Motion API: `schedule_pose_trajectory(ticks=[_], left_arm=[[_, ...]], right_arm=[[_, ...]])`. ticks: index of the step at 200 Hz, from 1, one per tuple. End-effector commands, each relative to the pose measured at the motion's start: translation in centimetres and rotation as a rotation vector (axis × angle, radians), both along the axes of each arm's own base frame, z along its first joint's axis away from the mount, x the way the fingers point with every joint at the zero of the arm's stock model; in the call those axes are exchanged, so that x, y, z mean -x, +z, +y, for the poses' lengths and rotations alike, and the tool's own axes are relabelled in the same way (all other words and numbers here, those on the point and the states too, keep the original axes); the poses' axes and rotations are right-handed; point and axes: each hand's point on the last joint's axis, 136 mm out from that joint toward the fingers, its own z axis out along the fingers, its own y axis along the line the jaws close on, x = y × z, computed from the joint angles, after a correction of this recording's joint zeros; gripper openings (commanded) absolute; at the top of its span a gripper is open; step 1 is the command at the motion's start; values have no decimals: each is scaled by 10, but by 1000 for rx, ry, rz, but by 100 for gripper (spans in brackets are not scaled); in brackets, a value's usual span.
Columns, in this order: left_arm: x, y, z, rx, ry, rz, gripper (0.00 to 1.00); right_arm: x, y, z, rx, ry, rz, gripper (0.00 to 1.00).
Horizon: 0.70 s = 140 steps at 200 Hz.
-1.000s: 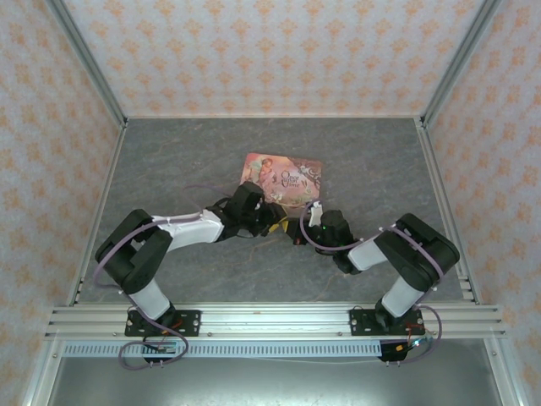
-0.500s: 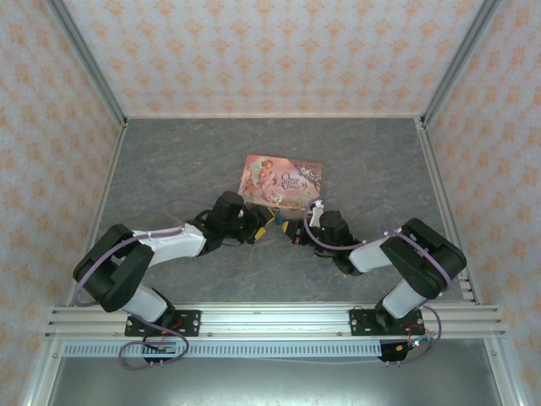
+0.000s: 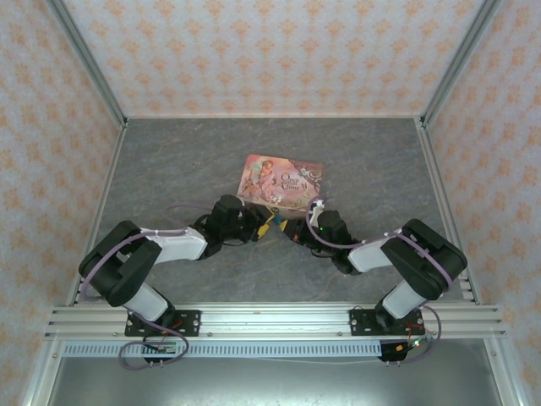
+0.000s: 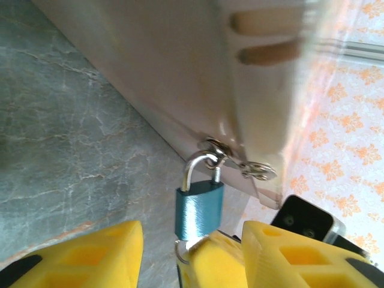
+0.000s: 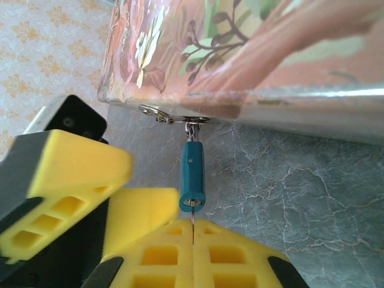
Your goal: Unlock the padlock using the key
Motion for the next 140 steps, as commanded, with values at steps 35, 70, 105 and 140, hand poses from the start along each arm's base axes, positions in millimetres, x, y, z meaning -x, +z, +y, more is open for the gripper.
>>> schedule_pose_trajectory(ticks=[35,70,105,140], left_arm=[[-16,10,-16,38,7,-38,43],[-18,8,-23,45,-3,-33,38],[-20,4,-25,48,5,-26,31],[-20,0,-23,38,9,-16,24]], right_arm=[[-9,16,10,-59,-11,-9,0],[-10,16,12,-72,-10,-3,0],[-11,16,13,-79,-12,2,0],[-10,17,11,-81,-22,1,0]])
